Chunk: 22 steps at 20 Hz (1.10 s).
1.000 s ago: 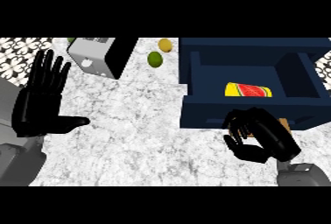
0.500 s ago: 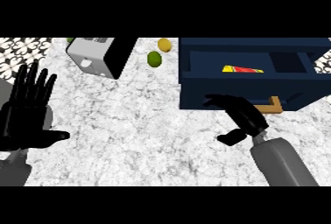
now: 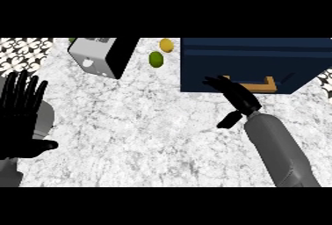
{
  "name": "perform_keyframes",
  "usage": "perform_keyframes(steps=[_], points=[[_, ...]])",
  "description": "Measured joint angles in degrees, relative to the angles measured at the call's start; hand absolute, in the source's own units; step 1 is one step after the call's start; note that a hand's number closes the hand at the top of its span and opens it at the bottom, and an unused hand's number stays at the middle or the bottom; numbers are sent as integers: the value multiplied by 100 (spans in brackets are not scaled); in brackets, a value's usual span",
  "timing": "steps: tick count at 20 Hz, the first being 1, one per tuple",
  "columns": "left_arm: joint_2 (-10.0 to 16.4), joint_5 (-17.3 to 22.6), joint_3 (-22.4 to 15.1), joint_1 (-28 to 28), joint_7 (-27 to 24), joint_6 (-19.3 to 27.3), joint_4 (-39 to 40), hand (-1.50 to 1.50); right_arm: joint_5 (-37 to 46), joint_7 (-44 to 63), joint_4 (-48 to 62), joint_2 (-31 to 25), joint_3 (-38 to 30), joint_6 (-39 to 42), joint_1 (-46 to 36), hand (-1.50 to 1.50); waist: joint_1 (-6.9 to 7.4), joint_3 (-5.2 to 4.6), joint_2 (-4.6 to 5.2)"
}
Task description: Pick up the cup, place it into the drawer and close the drawer
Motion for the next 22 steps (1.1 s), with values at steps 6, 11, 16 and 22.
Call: perform_keyframes(steps=[6, 11, 16, 22], points=[[-20, 15, 124, -123, 171, -145, 32, -150, -102, -655, 1469, -221, -456, 26, -1022, -150, 75, -20, -16], [-71, -29, 106, -135, 210, -260, 50, -150, -130, -1192, 2195, -434, -627, 207, -1458, -150, 165, -19, -11], [-151, -162, 54, -62, 95, -349, 82, -150, -160, -1473, 2639, -584, -733, 452, -1723, -150, 248, -13, 12], [-209, -269, 52, -256, 76, -320, 190, -150, -229, -1652, 2981, -625, -851, 562, -1871, -150, 281, -7, 35]])
